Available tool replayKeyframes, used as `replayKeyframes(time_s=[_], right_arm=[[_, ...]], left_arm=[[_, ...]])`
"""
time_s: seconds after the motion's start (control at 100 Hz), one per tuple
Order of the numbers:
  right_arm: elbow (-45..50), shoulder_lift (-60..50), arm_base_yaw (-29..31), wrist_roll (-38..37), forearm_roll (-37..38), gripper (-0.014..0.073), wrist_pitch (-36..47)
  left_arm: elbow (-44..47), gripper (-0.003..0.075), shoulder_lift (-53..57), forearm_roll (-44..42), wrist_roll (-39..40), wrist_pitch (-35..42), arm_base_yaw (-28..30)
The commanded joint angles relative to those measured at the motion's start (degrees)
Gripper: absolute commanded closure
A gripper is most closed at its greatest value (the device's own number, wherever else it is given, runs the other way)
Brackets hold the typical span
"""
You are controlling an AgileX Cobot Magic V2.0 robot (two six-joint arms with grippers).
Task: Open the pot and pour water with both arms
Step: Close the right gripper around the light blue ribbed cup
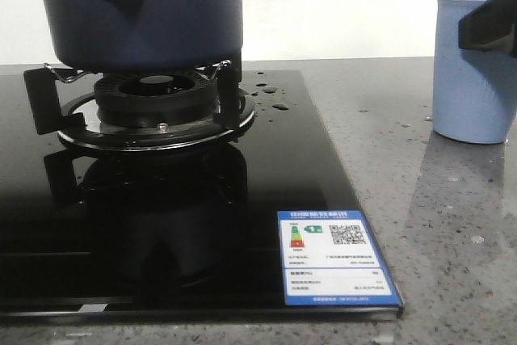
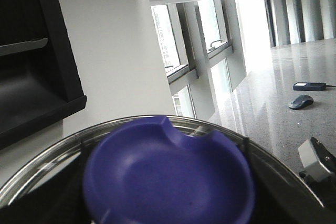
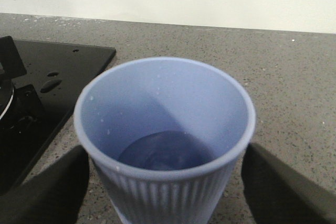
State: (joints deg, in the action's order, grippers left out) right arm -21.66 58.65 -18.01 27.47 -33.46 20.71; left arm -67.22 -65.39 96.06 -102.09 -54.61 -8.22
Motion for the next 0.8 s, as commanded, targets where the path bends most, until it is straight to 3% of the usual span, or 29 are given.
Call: replayKeyframes(time_s=[0.0,0.16,0.58,0.79], right_arm=[[-1.51,-0.61,0.16,-0.67,0.41,0.0029,4.71],[-1.51,-0.6,0.16,-0.67,0.41,-0.0054,4.59],[-1.77,0.7,0.16,-1.05,0.41,-0.0053,10.24],[-4.24,5.19,0.06,-2.69,0.75,-0.0053,9.22]], left_arm=[[-2.19,0.0393,1.41,5.94,0.63,-0.21,-0.07],[-2.19,0.0393,1.41,5.94,0.63,-0.21,-0.07],[-2.19,0.0393,1.41,5.94,0.63,-0.21,-0.07],[-2.19,0.0393,1.41,5.94,0.63,-0.21,-0.07]])
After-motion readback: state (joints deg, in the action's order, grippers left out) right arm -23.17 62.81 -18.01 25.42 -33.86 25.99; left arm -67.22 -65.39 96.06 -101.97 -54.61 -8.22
